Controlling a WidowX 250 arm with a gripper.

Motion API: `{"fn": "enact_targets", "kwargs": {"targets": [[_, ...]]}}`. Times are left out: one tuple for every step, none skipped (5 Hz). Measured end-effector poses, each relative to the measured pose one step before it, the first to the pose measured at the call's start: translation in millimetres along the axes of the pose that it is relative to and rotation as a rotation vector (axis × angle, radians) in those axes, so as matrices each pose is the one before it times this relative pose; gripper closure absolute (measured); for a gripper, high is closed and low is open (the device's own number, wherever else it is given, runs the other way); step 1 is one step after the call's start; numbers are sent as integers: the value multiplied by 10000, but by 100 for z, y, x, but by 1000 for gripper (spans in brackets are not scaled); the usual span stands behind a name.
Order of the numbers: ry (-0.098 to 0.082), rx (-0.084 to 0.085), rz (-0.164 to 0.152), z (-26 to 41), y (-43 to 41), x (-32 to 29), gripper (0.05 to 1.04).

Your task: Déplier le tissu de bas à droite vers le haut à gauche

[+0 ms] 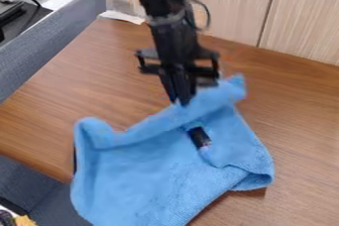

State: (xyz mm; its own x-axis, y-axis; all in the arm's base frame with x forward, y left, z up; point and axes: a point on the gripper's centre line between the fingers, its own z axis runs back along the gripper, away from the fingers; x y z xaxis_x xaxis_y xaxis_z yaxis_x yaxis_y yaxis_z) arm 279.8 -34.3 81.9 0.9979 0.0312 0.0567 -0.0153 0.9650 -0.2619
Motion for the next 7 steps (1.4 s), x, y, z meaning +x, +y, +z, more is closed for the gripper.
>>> {"fn": "enact_targets", "kwargs": {"targets": [[-211, 28, 739, 894, 2288, 1665, 1027], [-298, 121, 1021, 895, 3308, 1460, 1027], [78, 36, 894, -506, 2866, 762, 1028], [88, 172, 724, -558, 2786, 146, 1028], [47, 370, 286, -1123, 2100, -64, 1028], [-309, 190, 421, 78, 1707, 364, 1011], [167, 72, 209, -481, 646, -127, 865]]}}
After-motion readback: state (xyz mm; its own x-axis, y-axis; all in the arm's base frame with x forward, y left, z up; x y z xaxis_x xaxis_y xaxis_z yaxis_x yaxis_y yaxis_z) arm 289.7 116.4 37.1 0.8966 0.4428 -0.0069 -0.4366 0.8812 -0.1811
